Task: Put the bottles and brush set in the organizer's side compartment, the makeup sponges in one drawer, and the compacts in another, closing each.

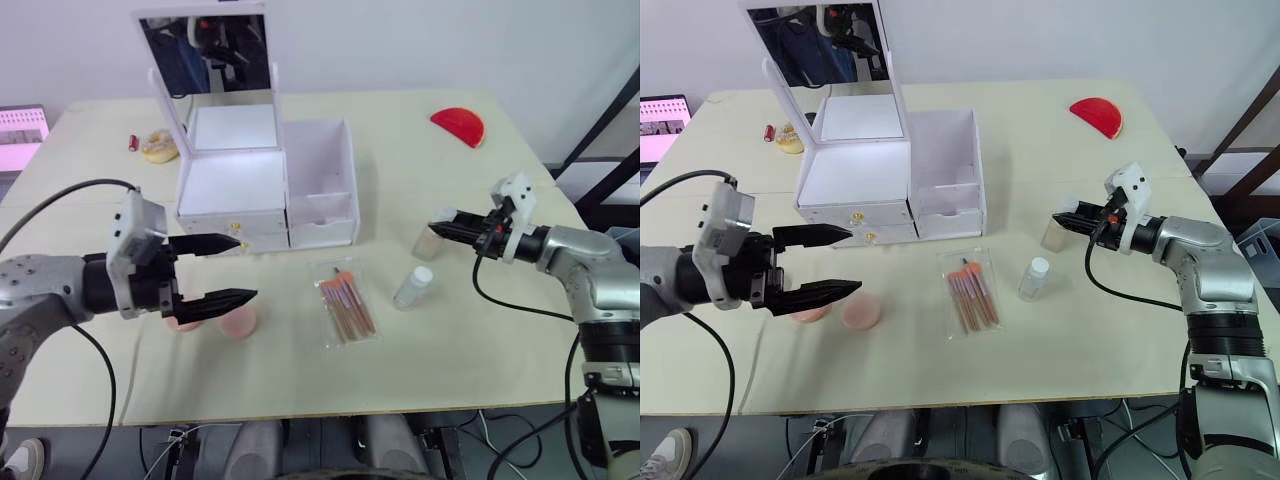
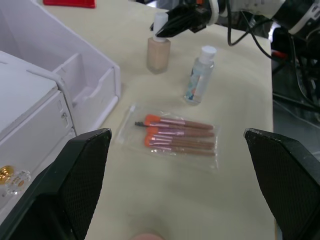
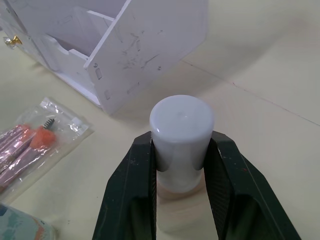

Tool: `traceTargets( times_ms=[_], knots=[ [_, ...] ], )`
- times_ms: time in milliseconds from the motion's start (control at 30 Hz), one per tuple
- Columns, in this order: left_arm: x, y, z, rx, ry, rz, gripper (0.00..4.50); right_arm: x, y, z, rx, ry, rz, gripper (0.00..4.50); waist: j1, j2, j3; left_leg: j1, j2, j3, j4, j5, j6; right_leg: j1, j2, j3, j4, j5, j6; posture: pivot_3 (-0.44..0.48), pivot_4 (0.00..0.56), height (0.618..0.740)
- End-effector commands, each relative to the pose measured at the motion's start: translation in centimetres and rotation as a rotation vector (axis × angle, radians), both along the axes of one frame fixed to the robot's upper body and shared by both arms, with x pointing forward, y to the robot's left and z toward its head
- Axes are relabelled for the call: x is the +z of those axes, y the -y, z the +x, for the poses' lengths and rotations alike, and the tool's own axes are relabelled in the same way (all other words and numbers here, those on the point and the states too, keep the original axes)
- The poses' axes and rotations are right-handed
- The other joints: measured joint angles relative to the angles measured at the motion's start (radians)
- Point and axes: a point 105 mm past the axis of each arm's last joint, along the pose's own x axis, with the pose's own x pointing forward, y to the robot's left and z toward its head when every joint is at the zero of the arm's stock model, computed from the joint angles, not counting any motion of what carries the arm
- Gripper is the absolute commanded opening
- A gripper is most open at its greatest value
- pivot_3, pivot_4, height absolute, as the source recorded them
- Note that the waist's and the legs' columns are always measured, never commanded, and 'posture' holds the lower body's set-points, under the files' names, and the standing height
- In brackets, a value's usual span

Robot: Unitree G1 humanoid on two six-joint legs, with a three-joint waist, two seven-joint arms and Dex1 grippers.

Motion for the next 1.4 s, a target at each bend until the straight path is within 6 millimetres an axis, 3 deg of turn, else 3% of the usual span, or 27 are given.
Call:
traceTargets(
  times_ms=[33,233,433,700,967,1400],
  knots=[
    [0.6,0.2,-0.1,-0.002,0.05,-0.002,4.5,2.7,-0.8,-0.2,0.04,0.086,0.015,0.79,0.0,0.0,0.0,0.0,0.0,0.0,0.0,0.0,0.0,0.0,0.0,0.0,0.0,0.0,0.0,0.0,0.15,0.739],
    [1.0,0.3,0.1,0.01,0.076,-0.031,4.5,7.6,-3.3,-1.2,0.14,0.151,0.075,0.79,-0.003,0.001,0.001,0.0,0.0,0.0,0.0,0.0,0.0,0.0,0.0,0.0,0.0,0.0,0.0,0.0,0.15,0.739],
    [0.7,0.2,0.3,0.037,0.09,-0.078,4.5,13.0,-7.4,-2.9,0.29,0.201,0.104,0.79,0.001,0.001,0.001,0.0,0.0,-0.001,0.0,0.0,0.0,0.0,0.001,0.0,0.0,0.0,0.0,0.0,0.15,0.739],
    [1.1,0.4,0.8,0.077,0.197,-0.177,4.5,16.4,-12.5,-2.4,0.376,0.182,0.136,0.79,-0.001,0.001,0.0,0.0,0.0,-0.001,0.0,0.0,0.0,-0.001,0.001,0.0,-0.001,0.0,-0.001,0.0,0.15,0.739],
    [0.7,0.6,0.4,0.047,0.16,-0.162,4.5,13.4,-16.0,0.0,0.356,0.178,0.043,0.79,0.001,0.0,0.0,-0.002,0.001,-0.001,0.0,0.0,0.0,-0.002,0.002,0.0,-0.001,0.002,0.001,0.0,0.15,0.739],
    [0.6,0.5,0.1,0.053,0.158,-0.146,4.5,7.4,-16.6,3.8,0.323,0.185,-0.131,0.79,-0.005,0.0,0.0,-0.001,0.001,-0.001,-0.001,0.0,0.0,-0.002,0.003,0.0,0.0,0.003,0.002,0.0,0.15,0.739]
  ],
)
